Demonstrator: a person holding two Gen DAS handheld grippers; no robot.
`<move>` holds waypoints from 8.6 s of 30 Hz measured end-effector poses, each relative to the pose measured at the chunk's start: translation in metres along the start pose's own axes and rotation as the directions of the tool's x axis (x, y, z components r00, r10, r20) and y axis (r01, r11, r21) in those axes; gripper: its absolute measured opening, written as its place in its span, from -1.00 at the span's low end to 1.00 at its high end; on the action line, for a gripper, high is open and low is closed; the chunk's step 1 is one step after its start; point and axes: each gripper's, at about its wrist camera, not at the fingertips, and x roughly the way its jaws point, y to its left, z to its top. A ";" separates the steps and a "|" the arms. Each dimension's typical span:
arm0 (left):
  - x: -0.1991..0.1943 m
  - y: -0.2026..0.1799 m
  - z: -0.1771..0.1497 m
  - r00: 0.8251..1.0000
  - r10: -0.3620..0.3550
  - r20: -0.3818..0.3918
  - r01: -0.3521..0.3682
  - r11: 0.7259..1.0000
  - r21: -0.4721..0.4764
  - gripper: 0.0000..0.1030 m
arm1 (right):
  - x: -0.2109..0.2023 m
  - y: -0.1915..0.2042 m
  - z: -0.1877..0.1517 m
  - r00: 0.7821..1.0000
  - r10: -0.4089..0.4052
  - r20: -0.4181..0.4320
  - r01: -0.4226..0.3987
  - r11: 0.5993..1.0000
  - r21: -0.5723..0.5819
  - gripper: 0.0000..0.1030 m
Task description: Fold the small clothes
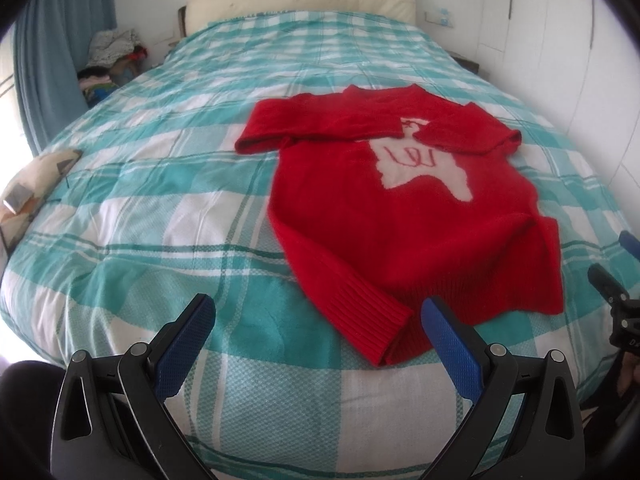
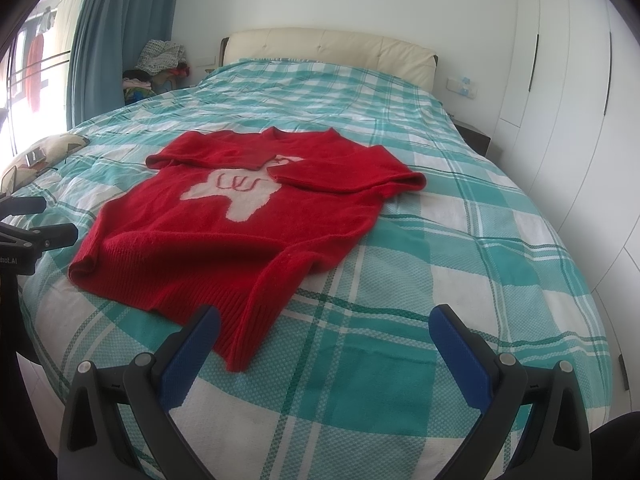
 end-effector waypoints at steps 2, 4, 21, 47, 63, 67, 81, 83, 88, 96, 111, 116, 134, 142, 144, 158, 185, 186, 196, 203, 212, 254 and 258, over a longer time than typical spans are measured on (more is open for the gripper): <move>0.003 0.023 -0.005 0.998 -0.038 -0.041 0.033 0.993 -0.113 0.99 | -0.003 -0.009 0.002 0.999 -0.042 0.014 0.041 0.999 0.017 0.99; 0.004 0.033 -0.010 0.996 -0.074 -0.058 0.063 0.983 -0.172 0.99 | -0.006 -0.022 0.002 0.998 -0.063 0.018 0.062 0.996 0.060 0.99; 0.039 -0.011 -0.001 0.990 0.017 -0.138 -0.019 1.000 -0.016 -0.13 | 0.064 0.021 0.009 0.913 0.247 -0.325 -0.208 0.966 0.151 0.40; 0.039 0.029 -0.010 0.969 -0.142 -0.200 0.111 0.981 -0.158 -0.92 | 0.051 -0.040 -0.032 0.828 0.486 -0.280 -0.333 0.827 0.453 -0.86; 0.034 0.029 -0.022 0.976 -0.032 -0.215 0.016 0.997 -0.072 -0.96 | 0.041 -0.060 -0.051 0.857 0.355 -0.375 -0.158 0.872 0.464 -0.94; 0.037 0.026 -0.024 0.975 -0.012 -0.220 0.000 0.999 -0.053 -0.95 | 0.045 -0.060 -0.053 0.853 0.359 -0.379 -0.156 0.868 0.472 -0.94; 0.038 0.019 -0.025 0.976 0.023 -0.215 -0.028 0.999 -0.023 -0.90 | 0.044 -0.059 -0.056 0.861 0.367 -0.351 -0.161 0.853 0.496 -0.91; 0.038 0.019 -0.025 0.977 0.026 -0.212 -0.031 0.999 -0.021 -0.89 | 0.043 -0.059 -0.056 0.863 0.371 -0.343 -0.167 0.850 0.500 -0.85; 0.030 0.024 -0.026 0.978 0.019 -0.206 -0.029 0.999 -0.043 -0.33 | 0.036 -0.056 -0.054 0.861 0.365 -0.354 -0.161 0.856 0.491 -0.50; 0.003 0.044 -0.035 0.980 0.000 -0.201 -0.033 0.986 -0.161 0.70 | 0.009 -0.068 -0.047 0.879 0.238 -0.413 -0.043 0.902 0.429 -0.03; -0.033 0.062 0.047 0.986 0.103 0.128 -0.077 0.978 -0.194 0.85 | -0.016 -0.089 -0.009 0.987 -0.022 -0.159 0.076 0.936 0.345 0.33; -0.006 0.070 0.041 0.983 0.155 0.099 -0.131 0.967 -0.217 0.85 | -0.009 -0.086 -0.006 0.982 0.032 -0.188 0.034 0.939 0.342 0.33; 0.001 0.090 0.031 0.981 0.187 0.044 -0.166 0.939 -0.302 0.85 | 0.200 0.056 0.153 0.925 0.221 -0.309 -0.322 0.888 -0.327 0.43; 0.005 0.099 0.031 0.992 0.125 0.020 -0.110 0.931 -0.349 0.85 | 0.247 0.002 0.156 0.930 0.209 -0.302 -0.257 0.958 -0.128 -0.85; 0.006 0.099 0.031 0.995 0.103 0.020 -0.089 0.931 -0.355 0.85 | 0.226 -0.045 0.168 0.959 0.172 -0.227 -0.184 0.982 -0.034 -0.85; 0.013 0.088 0.032 0.995 0.100 -0.006 -0.097 0.937 -0.335 0.85 | 0.134 -0.349 0.083 0.965 -0.133 -0.226 0.242 0.782 0.574 -0.85; 0.018 0.081 0.029 0.991 0.127 -0.029 -0.130 0.947 -0.294 0.85 | 0.136 -0.393 0.006 0.908 -0.060 -0.415 0.376 0.553 0.744 -0.94; 0.018 0.082 0.029 0.992 0.125 -0.031 -0.128 0.946 -0.297 0.85 | 0.137 -0.393 0.005 0.905 -0.059 -0.421 0.380 0.556 0.739 -0.94; 0.018 0.075 0.029 0.988 0.151 -0.029 -0.153 0.954 -0.257 0.85 | 0.122 -0.396 0.003 0.886 -0.111 -0.450 0.431 0.554 0.713 -0.63; -0.019 0.090 0.072 0.977 0.182 0.110 -0.152 0.960 -0.235 0.85 | 0.068 -0.394 0.028 0.799 -0.406 -0.443 0.601 0.507 0.618 0.11; 0.051 -0.002 0.193 0.993 -0.038 0.108 0.011 0.971 0.238 0.96 | 0.057 -0.334 0.077 0.919 -0.337 -0.203 0.388 0.695 0.606 0.24; 0.144 0.315 0.108 0.906 0.262 -0.333 -0.423 0.545 -0.724 -0.95 | 0.102 -0.255 0.096 0.971 -0.167 -0.173 0.227 0.871 0.436 0.24; 0.149 0.313 0.107 0.893 0.268 -0.361 -0.449 0.559 -0.697 -0.95 | 0.106 -0.255 0.094 0.968 -0.171 -0.183 0.236 0.867 0.439 0.24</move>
